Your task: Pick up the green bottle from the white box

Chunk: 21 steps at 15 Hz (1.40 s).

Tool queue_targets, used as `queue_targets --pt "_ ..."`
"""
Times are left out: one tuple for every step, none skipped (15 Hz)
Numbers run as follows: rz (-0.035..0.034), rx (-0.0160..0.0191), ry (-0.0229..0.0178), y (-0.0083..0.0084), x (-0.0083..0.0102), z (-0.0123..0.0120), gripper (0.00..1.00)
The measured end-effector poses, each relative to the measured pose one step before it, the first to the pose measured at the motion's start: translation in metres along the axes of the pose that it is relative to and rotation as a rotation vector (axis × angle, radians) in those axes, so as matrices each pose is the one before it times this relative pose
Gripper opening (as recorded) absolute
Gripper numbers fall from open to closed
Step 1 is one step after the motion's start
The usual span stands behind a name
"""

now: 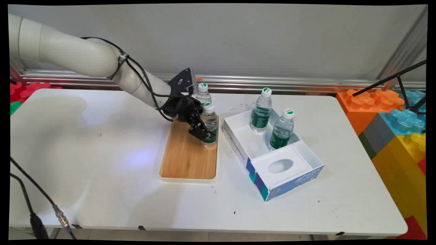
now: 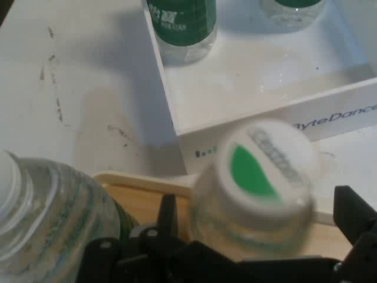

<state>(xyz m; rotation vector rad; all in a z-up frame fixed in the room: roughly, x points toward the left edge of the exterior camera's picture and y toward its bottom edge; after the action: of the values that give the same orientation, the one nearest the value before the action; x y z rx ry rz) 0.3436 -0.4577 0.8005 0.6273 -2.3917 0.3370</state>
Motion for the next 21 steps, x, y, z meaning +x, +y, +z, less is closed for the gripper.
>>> queue_targets --pt "-0.00210 -0.00466 -0.00146 -0.00020 0.00273 -0.00017 1.00" --pt "-0.00409 -0.00327 -0.00232 0.00174 0.00333 -0.00131 1.00" --pt "-0.00433 -0.00249 -0.00247 0.00045 0.00328 -0.00323 1.00" --pt "-0.00391 -0.00160 -0.00393 0.00040 0.00165 -0.00238 1.00" --pt "-0.00678 -0.00192 -0.00715 0.00047 0.00245 -0.00375 1.00" --pt "-0.01061 -0.00129 -0.01327 0.00086 0.00456 -0.00770 1.00" --pt "-0.01069 0.00040 -0.01382 0.00111 0.00485 -0.00852 1.00" --pt "-0.00754 0.00353 -0.00993 0.00125 0.00468 -0.00900 1.00" --pt "-0.00599 0.00311 -0.00715 0.00096 0.00322 -0.00672 1.00" --pt "-0.00825 0.00472 -0.00970 0.00144 0.00510 -0.00992 1.00" --pt "-0.01041 0.00852 -0.01213 0.00140 0.00616 -0.01201 1.00" --pt "-0.00936 0.00798 -0.00851 0.00101 0.00626 -0.00965 1.00" --pt "-0.01089 0.00822 -0.00787 0.00132 0.00740 -0.01017 1.00" --pt "-0.00528 0.00356 -0.00392 0.00106 0.00474 -0.00524 1.00" --pt "-0.00926 0.00377 -0.00460 0.00180 0.00642 -0.00712 1.00" --pt "-0.00686 -0.00030 -0.00361 0.00226 0.00442 -0.00392 1.00" --pt "-0.00898 -0.00206 -0.00255 0.00436 0.00702 -0.00489 1.00" --pt "-0.00540 -0.00313 -0.00080 0.00381 0.00474 -0.00249 1.00" --pt "-0.00611 -0.00436 -0.00092 0.00450 0.00567 -0.00221 1.00" --pt "-0.00502 -0.00354 0.00181 0.00405 0.00514 -0.00073 1.00" --pt "-0.00730 -0.00528 0.00454 0.00855 0.00939 0.00079 1.00"
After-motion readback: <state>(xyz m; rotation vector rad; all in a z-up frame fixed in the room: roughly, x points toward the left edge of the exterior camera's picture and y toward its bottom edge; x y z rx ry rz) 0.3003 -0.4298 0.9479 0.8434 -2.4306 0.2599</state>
